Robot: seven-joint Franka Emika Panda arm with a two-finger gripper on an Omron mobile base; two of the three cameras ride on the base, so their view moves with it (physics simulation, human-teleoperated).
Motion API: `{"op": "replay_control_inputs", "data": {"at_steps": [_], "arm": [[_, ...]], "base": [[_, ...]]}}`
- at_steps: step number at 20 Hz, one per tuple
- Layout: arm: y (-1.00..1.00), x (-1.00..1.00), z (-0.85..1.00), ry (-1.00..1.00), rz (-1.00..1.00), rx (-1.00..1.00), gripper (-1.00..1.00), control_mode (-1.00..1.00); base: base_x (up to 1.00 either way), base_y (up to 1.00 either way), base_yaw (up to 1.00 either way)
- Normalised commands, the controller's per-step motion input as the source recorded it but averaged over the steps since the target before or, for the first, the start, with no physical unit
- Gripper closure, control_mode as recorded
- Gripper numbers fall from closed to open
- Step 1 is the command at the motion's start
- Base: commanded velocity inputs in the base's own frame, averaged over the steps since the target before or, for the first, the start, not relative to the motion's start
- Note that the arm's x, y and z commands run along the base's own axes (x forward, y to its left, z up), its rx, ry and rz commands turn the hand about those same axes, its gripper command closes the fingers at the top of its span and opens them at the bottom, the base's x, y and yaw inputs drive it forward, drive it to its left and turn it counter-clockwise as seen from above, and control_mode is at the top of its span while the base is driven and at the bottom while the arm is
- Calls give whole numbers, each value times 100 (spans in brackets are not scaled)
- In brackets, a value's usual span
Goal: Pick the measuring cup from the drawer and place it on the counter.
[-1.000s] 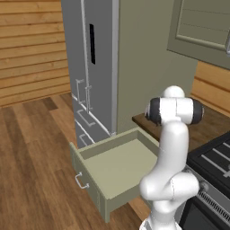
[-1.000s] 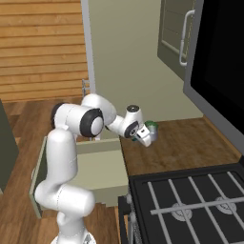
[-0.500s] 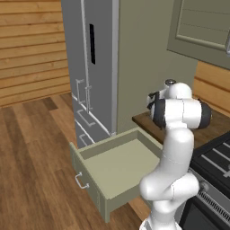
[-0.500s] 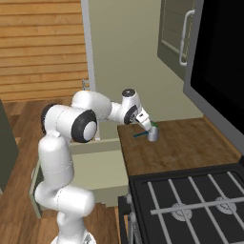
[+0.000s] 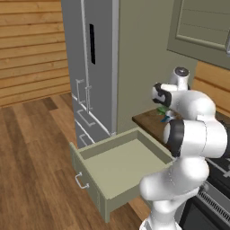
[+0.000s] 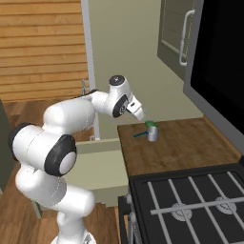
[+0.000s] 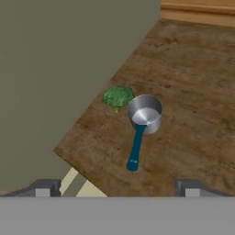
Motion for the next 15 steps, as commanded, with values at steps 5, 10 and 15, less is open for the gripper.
{"op": "replay_control_inputs", "data": {"at_steps": [5,10,15], "arm": [[52,-85,50,-11,19,0,-100,-100],[28,-81,10,-9,11,0,-100,-100],[22,-84,3,-20,3,0,-100,-100]], "base": [[0,0,0],[0,0,0],[0,0,0]]}}
